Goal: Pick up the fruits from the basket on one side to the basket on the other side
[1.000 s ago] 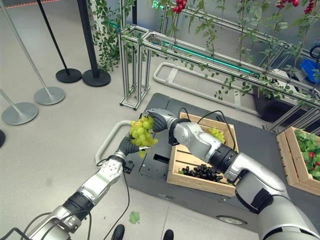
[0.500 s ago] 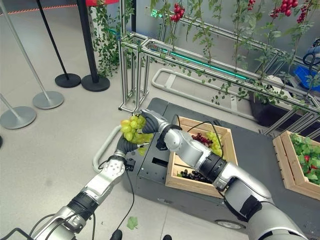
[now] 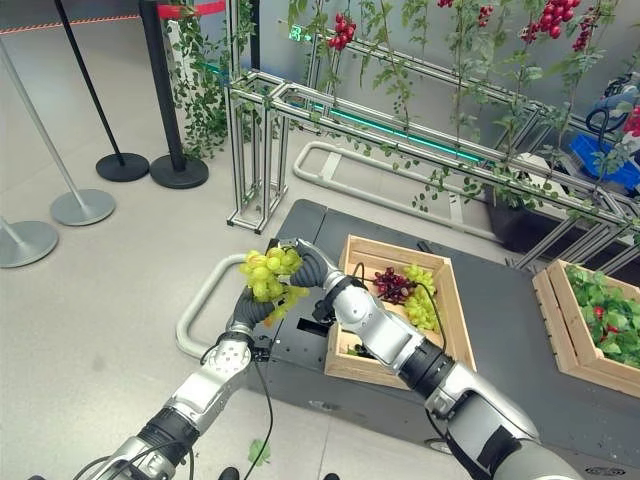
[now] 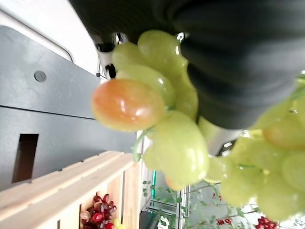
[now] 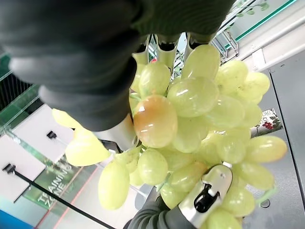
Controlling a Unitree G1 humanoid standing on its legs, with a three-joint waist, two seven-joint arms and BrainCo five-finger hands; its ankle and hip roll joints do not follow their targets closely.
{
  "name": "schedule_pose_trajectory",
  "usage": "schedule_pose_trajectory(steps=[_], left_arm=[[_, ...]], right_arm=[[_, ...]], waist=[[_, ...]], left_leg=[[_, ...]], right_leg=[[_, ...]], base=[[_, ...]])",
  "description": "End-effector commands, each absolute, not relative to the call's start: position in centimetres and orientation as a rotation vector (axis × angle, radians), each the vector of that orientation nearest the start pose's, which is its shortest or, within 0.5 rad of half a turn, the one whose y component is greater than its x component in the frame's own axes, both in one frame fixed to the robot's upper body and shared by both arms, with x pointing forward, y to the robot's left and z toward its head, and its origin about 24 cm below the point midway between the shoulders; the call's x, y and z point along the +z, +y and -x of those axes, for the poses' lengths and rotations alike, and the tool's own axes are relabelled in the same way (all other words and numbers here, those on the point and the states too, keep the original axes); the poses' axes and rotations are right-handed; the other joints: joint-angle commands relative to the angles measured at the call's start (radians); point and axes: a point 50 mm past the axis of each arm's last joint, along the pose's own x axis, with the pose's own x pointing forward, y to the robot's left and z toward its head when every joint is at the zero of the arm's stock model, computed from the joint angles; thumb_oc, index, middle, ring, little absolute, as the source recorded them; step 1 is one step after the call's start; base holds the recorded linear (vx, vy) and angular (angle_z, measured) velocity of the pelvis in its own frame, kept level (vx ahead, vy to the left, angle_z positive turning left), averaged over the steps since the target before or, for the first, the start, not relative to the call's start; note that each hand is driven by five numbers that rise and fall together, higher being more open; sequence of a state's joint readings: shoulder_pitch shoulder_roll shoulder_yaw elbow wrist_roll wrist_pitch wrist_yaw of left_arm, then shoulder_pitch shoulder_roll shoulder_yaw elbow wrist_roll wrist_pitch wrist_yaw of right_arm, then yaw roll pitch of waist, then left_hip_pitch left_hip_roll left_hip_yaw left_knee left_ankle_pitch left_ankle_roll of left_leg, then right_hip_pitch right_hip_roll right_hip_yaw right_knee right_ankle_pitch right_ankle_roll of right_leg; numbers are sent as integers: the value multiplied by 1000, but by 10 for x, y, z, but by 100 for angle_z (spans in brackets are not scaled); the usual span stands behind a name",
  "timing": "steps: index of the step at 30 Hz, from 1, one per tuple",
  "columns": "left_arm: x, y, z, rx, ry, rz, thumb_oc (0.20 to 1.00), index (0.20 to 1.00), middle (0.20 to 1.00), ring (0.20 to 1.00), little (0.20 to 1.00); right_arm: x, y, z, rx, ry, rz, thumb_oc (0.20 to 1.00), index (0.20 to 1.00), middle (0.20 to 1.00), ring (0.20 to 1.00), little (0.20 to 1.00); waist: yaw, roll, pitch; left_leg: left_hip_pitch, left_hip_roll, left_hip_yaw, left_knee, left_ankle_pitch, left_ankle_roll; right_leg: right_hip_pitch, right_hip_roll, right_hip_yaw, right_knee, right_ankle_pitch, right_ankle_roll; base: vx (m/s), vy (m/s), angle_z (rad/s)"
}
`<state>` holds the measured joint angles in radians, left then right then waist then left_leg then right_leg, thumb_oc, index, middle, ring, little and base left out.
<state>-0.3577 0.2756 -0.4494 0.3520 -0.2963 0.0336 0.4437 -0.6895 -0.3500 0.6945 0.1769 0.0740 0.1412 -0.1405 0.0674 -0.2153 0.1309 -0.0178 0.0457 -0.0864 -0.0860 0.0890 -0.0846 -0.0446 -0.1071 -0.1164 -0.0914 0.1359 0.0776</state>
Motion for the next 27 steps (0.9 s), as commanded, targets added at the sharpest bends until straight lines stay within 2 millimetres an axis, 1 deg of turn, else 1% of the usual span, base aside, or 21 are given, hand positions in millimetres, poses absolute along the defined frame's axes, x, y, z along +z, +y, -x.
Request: schedule_pose_trajectory(steps=[1,2,5,9,11,12,14,15,16,18,19,20,21,22,23,25,27], left_arm=[[67,115,-319,65,-42,-95,200,200,200,200,200],[66,117,-318,69,-41,-95,200,200,200,200,200],[65,122,-315,77,-42,-84,200,200,200,200,200],[61,132,-310,81,-30,-78,200,200,200,200,200],[60,138,-308,83,-31,-72,200,200,200,200,200],[60,139,-308,72,-33,-70,200,200,200,200,200],[57,141,-306,49,-30,-69,200,200,200,200,200],[55,144,-303,53,-23,-59,200,200,200,200,200],[53,145,-302,53,-17,-50,200,200,200,200,200],[47,154,-297,67,3,-43,200,200,200,200,200],[44,157,-294,75,14,-30,200,200,200,200,200],[40,160,-288,77,26,9,200,200,200,200,200],[40,160,-288,77,27,9,200,200,200,200,200],[38,162,-285,86,32,63,200,200,200,200,200],[38,162,-285,85,33,64,200,200,200,200,200],[34,169,-278,113,41,119,200,200,200,200,200],[29,171,-272,132,56,175,200,200,200,200,200]], right_arm=[[173,-27,-308,546,-484,393,539,539,539,539,539],[171,-29,-308,537,-480,388,1000,1000,1000,1000,1000],[168,-34,-307,522,-469,373,1000,1000,1000,1000,1000],[160,-49,-304,478,-447,332,1000,1000,1000,1000,1000],[154,-59,-302,445,-431,297,1000,1000,1000,1000,1000],[152,-64,-301,432,-428,286,1000,1000,1000,1000,1000],[149,-75,-297,406,-426,252,1000,1000,1000,1000,1000],[145,-78,-296,397,-412,221,1000,1000,1000,1000,1000],[143,-79,-294,395,-402,191,1000,1000,1000,1000,1000],[138,-87,-291,386,-384,148,1000,1000,1000,1000,1000],[134,-92,-288,380,-367,132,1000,1000,1000,1000,1000],[134,-100,-286,362,-376,132,1000,1000,1000,1000,1000],[133,-101,-285,362,-374,133,1000,1000,1000,1000,1000],[134,-107,-284,343,-380,106,1000,1000,1000,1000,1000],[134,-107,-284,343,-380,106,1000,1000,1000,1000,1000],[137,-115,-279,328,-402,77,1000,1000,1000,1000,1000],[138,-117,-277,333,-412,39,1000,1000,1000,1000,1000]], waist=[[8,10,-31],[7,12,-30],[6,20,-27],[3,39,-24],[-5,52,-20],[-13,60,-18],[-36,75,-22],[-41,81,-22],[-42,85,-22],[-43,92,-24],[-47,101,-29],[-51,118,-36],[-53,119,-36],[-53,134,-31],[-54,135,-31],[-55,158,-21],[-52,172,-4]], left_leg=[[8,-33,6,-1,-93,58],[10,-33,8,-1,-95,59],[15,-32,11,-1,-97,59],[19,-29,15,-1,-98,57],[18,-27,10,-1,-95,54],[11,-27,4,-1,-90,55],[-4,-27,-22,-1,-81,59],[-7,-25,-33,-1,-77,59],[-5,-22,-39,-1,-75,57],[-2,-16,-52,-1,-71,47],[-3,-8,-60,-1,-66,41],[-6,8,-65,-1,-55,27],[-6,9,-67,-1,-55,26],[-13,19,-77,12,-47,13],[-13,19,-79,12,-47,13],[-30,33,-84,41,-37,-8],[-60,45,-99,73,-23,-26]], right_leg=[[25,-70,1,25,-4,93],[25,-69,2,27,-5,93],[25,-69,5,31,-10,91],[22,-61,11,43,-23,86],[21,-53,32,43,-28,81],[16,-43,75,50,-39,77],[2,-6,230,75,-77,75],[-2,8,280,77,-84,75],[-1,17,300,70,-83,73],[13,15,293,32,-63,70],[23,16,284,19,-63,66],[38,24,257,5,-74,62],[39,24,255,5,-75,61],[51,31,230,4,-88,52],[52,32,228,4,-88,52],[61,46,202,4,-97,39],[64,62,178,4,-104,20]], base=[[9,2,-4],[9,2,-4],[0,0,0],[5,-9,0],[22,-35,2],[26,-25,5],[37,-34,26],[40,-71,72],[42,-111,56],[53,-139,-2],[85,-191,2],[68,-149,16],[23,-194,19],[-17,-96,12],[-19,-133,19],[-44,-134,35],[-100,-163,46]])
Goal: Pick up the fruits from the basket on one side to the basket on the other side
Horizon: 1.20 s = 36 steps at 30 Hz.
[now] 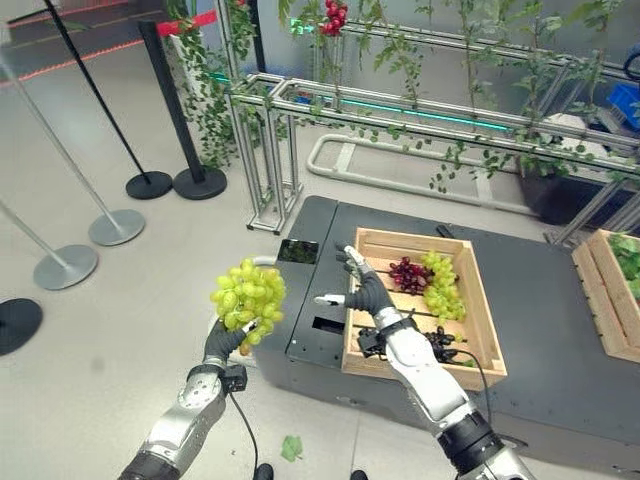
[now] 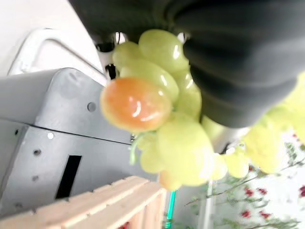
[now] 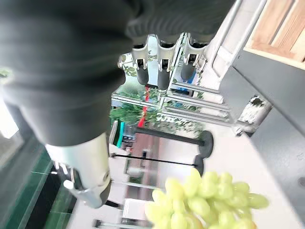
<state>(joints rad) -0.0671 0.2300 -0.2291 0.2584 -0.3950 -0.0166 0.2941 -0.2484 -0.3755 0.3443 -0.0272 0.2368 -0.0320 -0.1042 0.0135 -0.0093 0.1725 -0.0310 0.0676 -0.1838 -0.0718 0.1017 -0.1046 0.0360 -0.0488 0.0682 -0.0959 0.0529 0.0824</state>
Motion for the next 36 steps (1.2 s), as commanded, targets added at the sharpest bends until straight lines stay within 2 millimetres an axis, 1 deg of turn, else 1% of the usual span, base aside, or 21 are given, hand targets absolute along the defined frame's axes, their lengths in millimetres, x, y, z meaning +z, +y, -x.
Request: schedule_pose_trajectory(steps=[1,2,3,7,8,9,10,11,13,15,20,21,22,24,29,31,32,33,34,35,36], left_arm=[[28,174,-270,156,58,205,200,200,200,200,200],[27,175,-268,162,57,232,200,200,200,200,200],[26,178,-266,174,50,249,200,200,200,200,200],[27,183,-262,184,41,254,200,200,200,200,200],[28,187,-260,194,28,263,200,200,200,200,200],[28,188,-257,193,25,266,200,200,200,200,200],[24,192,-251,211,30,282,200,200,200,200,200],[24,192,-251,211,30,281,200,200,200,200,200],[22,195,-245,226,37,295,200,200,200,200,200],[20,199,-241,238,41,292,200,200,200,200,200],[21,206,-236,225,34,252,200,200,200,200,200],[22,209,-235,230,31,245,200,200,200,200,200],[22,210,-234,220,31,224,200,200,200,200,200],[22,215,-228,224,35,206,200,200,200,200,200],[33,235,-218,263,-4,111,200,200,200,200,200],[37,238,-219,269,-19,81,200,200,200,200,200],[45,239,-226,261,-47,52,200,200,200,200,200],[45,239,-226,261,-49,52,200,200,200,200,200],[47,238,-229,253,-58,49,200,200,200,200,200],[47,238,-229,253,-58,49,200,200,200,200,200],[51,237,-229,234,-70,24,200,200,200,200,200]], right_arm=[[142,-119,-276,329,-433,23,1000,1000,1000,1000,1000],[143,-123,-275,314,-437,15,1000,1000,1000,1000,1000],[146,-129,-274,293,-454,-5,1000,1000,1000,1000,1000],[145,-134,-271,273,-455,-29,1000,1000,1000,1000,1000],[146,-139,-268,244,-468,-42,1000,1000,1000,1000,1000],[145,-141,-267,229,-468,-41,1000,1000,1000,1000,1000],[142,-145,-264,204,-461,-58,1000,1000,1000,1000,1000],[142,-145,-264,204,-461,-59,1000,1000,1000,1000,1000],[135,-149,-262,177,-440,-84,1000,1000,1000,1000,1000],[131,-151,-263,154,-424,-112,1000,1000,1000,1000,1000],[125,-166,-260,92,-406,-102,1000,1000,1000,1000,1000],[124,-169,-258,80,-403,-94,1000,1000,1000,1000,1000],[123,-171,-257,67,-398,-93,1000,1000,1000,1000,1000],[118,-169,-259,69,-376,-103,1000,1000,1000,1000,1000],[107,-161,-260,75,-323,-131,1000,1000,1000,1000,1000],[105,-160,-263,69,-317,-130,1000,1000,1000,1000,1000],[111,-162,-267,46,-341,-134,1000,1000,1000,1000,1000],[111,-162,-267,46,-343,-134,1000,1000,1000,1000,1000],[110,-163,-268,38,-337,-140,1000,1000,1000,1000,1000],[110,-163,-268,38,-338,-140,1000,1000,1000,1000,1000],[108,-170,-263,31,-329,-137,1000,1000,1000,1000,1000]], waist=[[8,-24,-35],[7,-17,-23],[2,-16,-6],[9,-21,-10],[-2,-20,-6],[-1,-20,-8],[3,-23,-6],[1,-23,-8],[3,-26,-10],[-4,-29,-22],[-8,-20,-55],[-3,-5,-62],[1,0,-61],[16,-3,-56],[78,-38,-38],[92,-45,-30],[45,-56,-24],[45,-60,-26],[30,-58,-28],[30,-58,-29],[14,-60,-27]], left_leg=[[-62,39,-4,51,-9,-18],[-94,49,20,47,22,-20],[-147,64,139,30,65,-9],[-167,73,173,27,75,-8],[-173,94,262,78,66,-2],[-172,99,270,98,64,-5],[-138,97,259,131,18,-6],[-144,97,257,132,22,-6],[-93,95,264,149,-41,-2],[-31,111,327,161,-99,-1],[66,126,495,143,-167,-8],[82,129,504,117,-191,-14],[64,131,500,95,-158,-11],[62,126,494,72,-154,-3],[79,61,442,-6,-147,41],[63,35,397,-13,-151,58],[30,-7,303,-15,-132,82],[23,-10,304,-15,-125,82],[17,-23,261,-15,-123,87],[15,-23,262,-15,-123,87],[0,-62,172,-15,-103,102]], right_leg=[[-18,14,-31,9,-27,7],[-18,15,-53,9,-34,3],[-29,10,-105,9,-30,2],[-46,8,-142,9,-31,4],[-58,-6,-200,9,-22,4],[-63,-11,-221,9,-19,4],[-63,-28,-258,9,-9,4],[-67,-29,-260,9,-6,4],[-64,-47,-311,9,-3,5],[-68,-72,-391,9,4,7],[-69,-139,-600,9,43,26],[-62,-139,-614,16,36,46],[-63,-153,-643,16,57,53],[-65,-165,-658,18,80,66],[-56,-228,-678,28,149,115],[-70,-246,-641,39,160,125],[-157,-160,-365,68,124,87],[-165,-163,-364,70,128,86],[-187,-106,-240,73,95,83],[-188,-106,-240,73,95,83],[-178,-20,-88,84,47,59]], base=[[-141,-138,59],[-237,-142,65],[-179,-74,84],[-126,-82,93],[-177,-51,65],[-277,-56,143],[-158,-7,126],[-163,-8,91],[-132,9,52],[-171,30,108],[-151,107,136],[-47,208,161],[-51,193,141],[-83,241,97],[-48,243,58],[-8,223,47],[-6,179,52],[73,215,163],[52,83,174],[163,222,181],[125,179,128]])
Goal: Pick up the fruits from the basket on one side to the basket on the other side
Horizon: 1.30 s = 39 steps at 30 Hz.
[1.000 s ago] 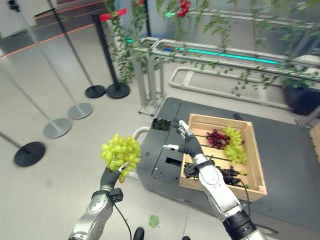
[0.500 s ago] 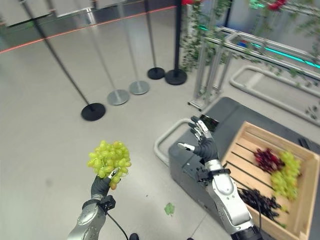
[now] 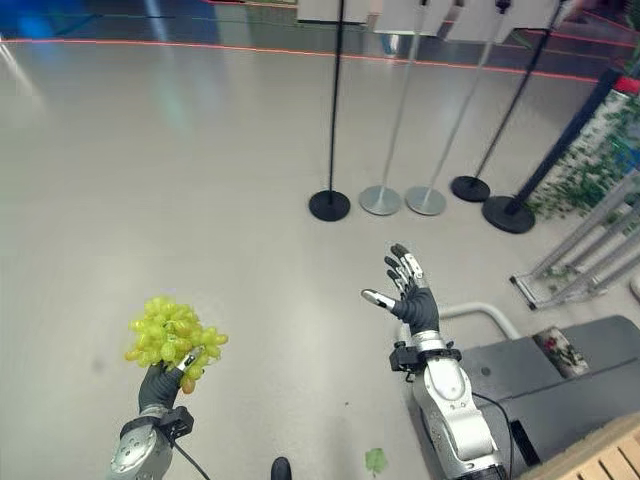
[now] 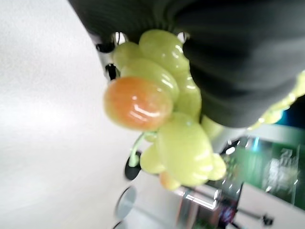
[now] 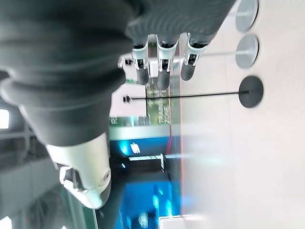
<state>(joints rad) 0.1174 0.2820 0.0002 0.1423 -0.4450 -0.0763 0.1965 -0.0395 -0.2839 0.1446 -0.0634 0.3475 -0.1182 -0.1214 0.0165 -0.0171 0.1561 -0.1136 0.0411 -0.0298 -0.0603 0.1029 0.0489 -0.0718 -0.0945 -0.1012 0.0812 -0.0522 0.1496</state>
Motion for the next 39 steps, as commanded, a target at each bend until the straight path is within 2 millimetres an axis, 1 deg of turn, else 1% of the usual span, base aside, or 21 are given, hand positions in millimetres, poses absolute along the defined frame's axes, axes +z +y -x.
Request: schedule_pose_trajectory(steps=[1,3,4,5,6,7,9,10,14,18,19,21,22,23,25,26,28,29,32,34,39], left_arm=[[51,235,-229,217,-71,21,200,200,200,200,200],[53,231,-229,198,-80,18,200,200,200,200,200],[54,228,-230,184,-83,26,200,200,200,200,200],[55,226,-231,175,-91,32,200,200,200,200,200],[52,226,-231,177,-80,31,200,200,200,200,200],[56,222,-229,155,-102,52,200,200,200,200,200],[57,222,-227,157,-109,62,200,200,200,200,200],[54,224,-220,155,-101,85,200,200,200,200,200],[52,228,-212,146,-81,98,200,200,200,200,200],[51,230,-205,147,-74,114,200,200,200,200,200],[52,231,-203,152,-81,134,200,200,200,200,200],[53,230,-204,149,-85,141,200,200,200,200,200],[54,229,-206,142,-91,147,200,200,200,200,200],[56,226,-211,134,-101,156,200,200,200,200,200],[56,225,-215,125,-103,169,200,200,200,200,200],[55,225,-216,123,-101,167,200,200,200,200,200],[54,224,-214,117,-96,166,200,200,200,200,200],[49,225,-207,132,-80,186,200,200,200,200,200],[48,228,-202,153,-70,203,200,200,200,200,200],[46,230,-201,189,-66,229,200,200,200,200,200],[42,235,-200,236,-55,225,200,200,200,200,200]], right_arm=[[106,-174,-260,27,-323,-126,1000,1000,1000,1000,1000],[102,-177,-256,29,-305,-102,1000,1000,1000,1000,1000],[103,-179,-256,21,-311,-96,1000,1000,1000,1000,1000],[103,-180,-256,18,-307,-92,1000,1000,1000,1000,1000],[99,-185,-252,1,-299,-88,1000,1000,1000,1000,1000],[101,-182,-255,37,-289,-78,1000,1000,1000,1000,1000],[102,-179,-258,51,-293,-80,1000,1000,1000,1000,1000],[102,-176,-260,75,-286,-79,1000,1000,1000,1000,1000],[95,-173,-259,103,-252,-87,1000,1000,1000,1000,1000],[92,-173,-258,108,-239,-68,1000,1000,1000,1000,1000],[94,-174,-260,101,-249,-57,1000,1000,1000,1000,1000],[96,-174,-261,97,-262,-53,1000,1000,1000,1000,1000],[99,-178,-262,75,-280,-36,1000,1000,1000,1000,1000],[106,-186,-263,45,-312,-11,1000,1000,1000,1000,1000],[112,-190,-265,8,-339,7,1000,1000,1000,1000,1000],[112,-190,-265,-7,-342,12,1000,1000,1000,1000,1000],[107,-190,-264,-17,-325,14,1000,1000,1000,1000,1000],[101,-188,-262,-6,-296,8,1000,1000,1000,1000,1000],[97,-187,-260,0,-279,-6,1000,1000,1000,1000,1000],[94,-189,-259,-19,-266,-9,1000,1000,1000,1000,1000],[91,-195,-258,-43,-251,6,1000,1000,1000,1000,1000]], waist=[[7,-53,-15],[-1,-46,-22],[-14,-42,-28],[-18,-38,-24],[-16,-34,-13],[-5,-24,-19],[-6,-19,-28],[10,-15,-49],[32,-12,-58],[60,-9,-45],[87,-6,-30],[92,-5,-26],[91,-2,-11],[66,1,11],[45,-3,28],[45,0,31],[66,7,23],[90,0,13],[104,-7,11],[122,-4,15],[137,2,9]], left_leg=[[72,-55,-24,-27,-100,-43],[71,-90,-114,-27,-95,-24],[63,-116,-172,-27,-80,-15],[64,-131,-219,-27,-68,-13],[69,-144,-258,-27,-63,-14],[69,-159,-303,-26,-60,-12],[67,-162,-320,-27,-58,-14],[80,-163,-335,-26,-63,-17],[93,-154,-362,-24,-67,-34],[70,-138,-436,-12,-49,-62],[42,-137,-473,-3,-28,-77],[22,-138,-494,0,-20,-85],[-20,-123,-445,15,-11,-96],[-76,-84,-277,78,-24,-102],[-125,11,35,116,-40,-99],[-130,52,148,144,-41,-108],[-115,59,144,136,-32,-122],[-82,45,88,148,-69,-123],[-49,49,61,122,-75,-123],[-26,91,97,70,-50,-142],[-1,113,162,10,-31,-152]], right_leg=[[-70,54,112,-97,138,-20],[-64,124,212,-103,113,-45],[-75,169,312,-100,112,-58],[-88,188,374,-75,119,-57],[-81,184,405,-39,108,-60],[-64,167,390,-83,126,-63],[-53,172,386,-114,136,-64],[-27,169,376,-151,142,-71],[-3,163,345,-165,134,-80],[-1,154,263,-168,115,-88],[-10,154,217,-168,110,-95],[-16,148,180,-168,105,-99],[-20,128,123,-168,98,-97],[-22,89,57,-168,97,-83],[-20,37,-47,-168,98,-56],[-13,19,-102,-168,101,-51],[1,10,-149,-168,101,-49],[34,-6,-195,-168,95,-50],[50,-14,-232,-168,91,-51],[62,-40,-300,-168,93,-42],[88,-74,-359,-168,109,-21]], base=[[182,222,159],[165,119,244],[152,94,214],[85,58,199],[71,-4,164],[34,-26,159],[120,-58,88],[169,-64,54],[100,-108,10],[-44,-139,56],[-91,-145,50],[-106,-103,91],[-204,-27,137],[-220,33,146],[-198,28,254],[-150,-8,202],[-70,-8,77],[-17,-8,67],[20,25,68],[-25,163,59],[38,204,61]])
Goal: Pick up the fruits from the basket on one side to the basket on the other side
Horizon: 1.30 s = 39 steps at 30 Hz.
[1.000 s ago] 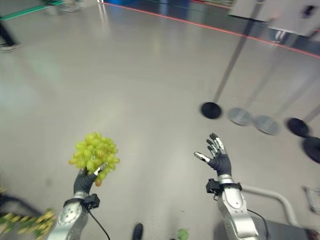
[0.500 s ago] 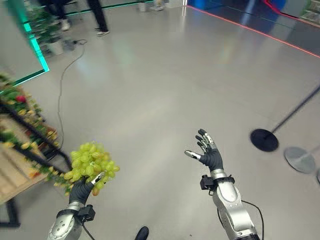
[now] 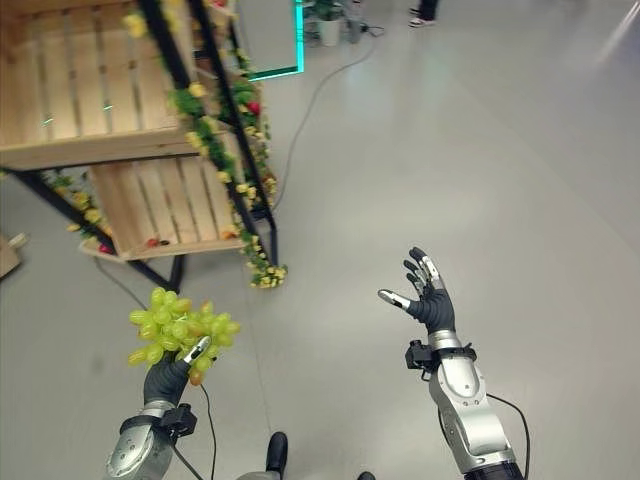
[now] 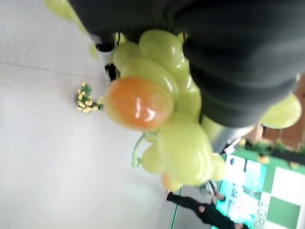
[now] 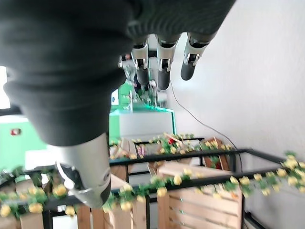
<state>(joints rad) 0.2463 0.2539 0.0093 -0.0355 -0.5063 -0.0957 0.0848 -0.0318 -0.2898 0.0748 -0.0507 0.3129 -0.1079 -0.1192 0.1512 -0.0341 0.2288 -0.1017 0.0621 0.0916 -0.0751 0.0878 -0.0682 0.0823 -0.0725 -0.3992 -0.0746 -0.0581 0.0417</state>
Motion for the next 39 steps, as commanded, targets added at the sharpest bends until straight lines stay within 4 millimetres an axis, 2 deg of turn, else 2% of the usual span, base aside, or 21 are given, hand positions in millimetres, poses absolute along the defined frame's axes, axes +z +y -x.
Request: schedule_pose_trajectory(steps=[1,8,10,11,12,13,14,15,18,21,22,25,28,29,31,32,33,35,36,37,39], left_arm=[[41,236,-200,245,-48,222,200,200,200,200,200],[58,241,-213,240,-115,131,200,200,200,200,200],[63,241,-218,240,-131,107,200,200,200,200,200],[63,241,-219,240,-132,108,200,200,200,200,200],[65,242,-221,239,-138,100,200,200,200,200,200],[66,243,-222,227,-137,66,200,200,200,200,200],[66,242,-222,227,-137,67,200,200,200,200,200],[70,243,-221,221,-148,48,200,200,200,200,200],[76,247,-219,227,-177,44,200,200,200,200,200],[78,250,-220,223,-181,33,200,200,200,200,200],[79,248,-220,209,-183,30,200,200,200,200,200],[85,246,-220,174,-209,15,200,200,200,200,200],[93,241,-218,150,-250,37,200,200,200,200,200],[89,239,-218,150,-240,53,200,200,200,200,200],[89,235,-218,132,-242,84,200,200,200,200,200],[89,235,-218,131,-243,84,200,200,200,200,200],[95,237,-213,131,-273,91,200,200,200,200,200],[99,234,-213,119,-296,120,200,200,200,200,200],[101,232,-213,105,-307,134,200,200,200,200,200],[102,230,-215,95,-315,145,200,200,200,200,200],[102,230,-215,102,-309,158,200,200,200,200,200]], right_arm=[[88,-194,-257,-47,-239,0,1000,1000,1000,1000,1000],[80,-197,-255,-83,-204,-7,1000,1000,1000,1000,1000],[73,-194,-255,-74,-171,-16,1000,1000,1000,1000,1000],[73,-194,-255,-74,-172,-16,1000,1000,1000,1000,1000],[71,-194,-254,-71,-163,-13,1000,1000,1000,1000,1000],[68,-198,-251,-75,-148,-9,1000,1000,1000,1000,1000],[68,-198,-251,-74,-148,-8,1000,1000,1000,1000,1000],[65,-200,-249,-85,-138,-17,1000,1000,1000,1000,1000],[62,-205,-248,-101,-127,-40,1000,1000,1000,1000,1000],[58,-211,-243,-112,-111,-38,1000,1000,1000,1000,1000],[58,-214,-241,-114,-107,-29,1000,1000,1000,1000,1000],[53,-217,-238,-119,-86,-12,1000,1000,1000,1000,1000],[49,-219,-238,-116,-65,1,1000,1000,1000,1000,1000],[43,-221,-234,-118,-40,8,1000,1000,1000,1000,1000],[41,-223,-235,-112,-23,20,1000,1000,1000,1000,1000],[41,-223,-235,-112,-24,20,1000,1000,1000,1000,1000],[37,-223,-235,-97,-3,23,1000,1000,1000,1000,1000],[37,-226,-235,-95,2,22,1000,1000,1000,1000,1000],[36,-229,-235,-103,7,25,1000,1000,1000,1000,1000],[34,-233,-235,-120,20,34,1000,1000,1000,1000,1000],[28,-236,-234,-145,53,35,1000,1000,1000,1000,1000]], waist=[[11,18,-74],[18,-15,-93],[-7,-16,-80],[-5,-18,-79],[-27,-2,-66],[-79,22,-50],[-76,22,-56],[-95,29,-52],[-109,11,-39],[-157,-12,-40],[-166,-13,-42],[-160,-29,-53],[-150,-13,-91],[-158,-3,-96],[-152,29,-121],[-155,25,-121],[-146,44,-119],[-125,31,-87],[-108,21,-70],[-96,7,-53],[-83,-6,-38]], left_leg=[[-6,90,24,-4,-20,-34],[10,-15,-34,-12,-59,25],[42,-61,-56,-12,-82,62],[42,-64,-53,-12,-82,64],[48,-64,-71,-12,-77,76],[69,-66,-104,-12,-86,86],[61,-64,-100,-12,-82,85],[77,-65,-113,-12,-90,81],[101,-78,-117,-12,-105,73],[152,-116,-164,-12,-143,88],[170,-129,-181,-12,-153,94],[207,-148,-170,-12,-195,96],[282,-132,-132,-12,-233,94],[303,-127,-127,44,-254,82],[297,-115,-105,168,-231,42],[292,-121,-107,170,-226,43],[261,-114,-97,331,-172,7],[99,-169,-91,709,-72,-75],[29,-212,-95,808,-86,-90],[-59,-231,-93,829,-100,-72],[-127,-205,-111,771,-115,-36]], right_leg=[[-68,-104,-68,-13,118,95],[-55,-234,-99,89,153,137],[-93,-307,-39,230,248,143],[-99,-311,-34,239,244,144],[-132,-285,37,319,239,128],[-259,-107,174,371,120,85],[-268,-105,176,371,125,82],[-311,-61,191,340,97,68],[-340,-69,118,197,152,75],[-394,42,172,27,245,96],[-408,53,171,5,263,104],[-386,25,44,3,284,107],[-319,-6,-45,16,237,72],[-287,14,-33,25,214,45],[-224,28,-36,18,202,38],[-227,21,-37,20,204,38],[-173,54,-11,5,169,14],[-121,38,15,-13,139,-13],[-98,23,28,-13,128,-19],[-80,4,40,-13,128,-17],[-47,-10,67,-13,118,-8]], base=[[53,205,52],[117,289,37],[139,324,24],[122,315,16],[117,316,34],[109,307,56],[169,257,73],[142,79,38],[228,38,16],[361,61,27],[360,74,30],[270,2,47],[302,-13,7],[368,13,-9],[339,-2,-5],[380,-70,-13],[254,-104,-26],[240,-133,-57],[157,-79,-76],[210,-42,-70],[207,33,-40]])
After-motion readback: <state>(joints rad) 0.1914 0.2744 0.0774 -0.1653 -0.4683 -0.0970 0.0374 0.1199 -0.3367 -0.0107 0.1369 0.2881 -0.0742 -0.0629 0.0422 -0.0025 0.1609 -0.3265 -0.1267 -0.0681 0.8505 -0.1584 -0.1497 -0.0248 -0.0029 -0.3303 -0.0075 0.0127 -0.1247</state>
